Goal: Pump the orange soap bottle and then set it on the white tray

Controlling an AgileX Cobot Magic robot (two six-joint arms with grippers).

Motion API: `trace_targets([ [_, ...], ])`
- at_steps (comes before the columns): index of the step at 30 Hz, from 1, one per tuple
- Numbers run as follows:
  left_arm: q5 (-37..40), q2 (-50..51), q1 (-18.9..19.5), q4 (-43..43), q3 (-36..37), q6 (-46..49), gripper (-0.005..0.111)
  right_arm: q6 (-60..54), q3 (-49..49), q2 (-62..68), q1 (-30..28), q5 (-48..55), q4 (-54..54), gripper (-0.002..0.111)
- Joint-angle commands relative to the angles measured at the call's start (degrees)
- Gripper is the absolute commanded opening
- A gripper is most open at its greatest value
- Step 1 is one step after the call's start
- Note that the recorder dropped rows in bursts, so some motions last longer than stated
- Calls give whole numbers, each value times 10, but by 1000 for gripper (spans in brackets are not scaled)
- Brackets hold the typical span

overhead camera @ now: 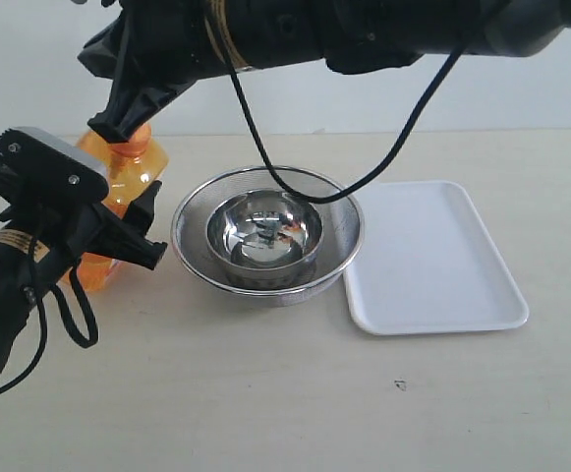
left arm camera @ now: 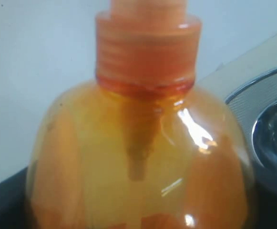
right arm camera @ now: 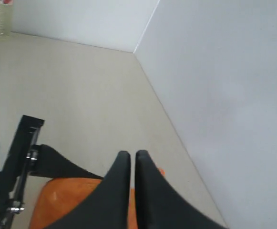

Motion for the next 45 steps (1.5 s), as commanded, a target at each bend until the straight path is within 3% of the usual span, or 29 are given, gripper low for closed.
trace_targets([
  [1, 37, 7, 1, -2, 5, -18, 5, -5, -4, 2, -4, 51, 2, 1],
  [17, 37, 7, 1, -2, 5, -18, 5, 14, -4, 2, -43, 28, 2, 1],
  [26, 34, 7, 1, -3, 5, -18, 5, 4, -4, -15, -41, -34, 2, 1],
  [45, 34, 7, 1, -3, 5, -18, 5, 8, -21, 15, -13, -8, 2, 1],
])
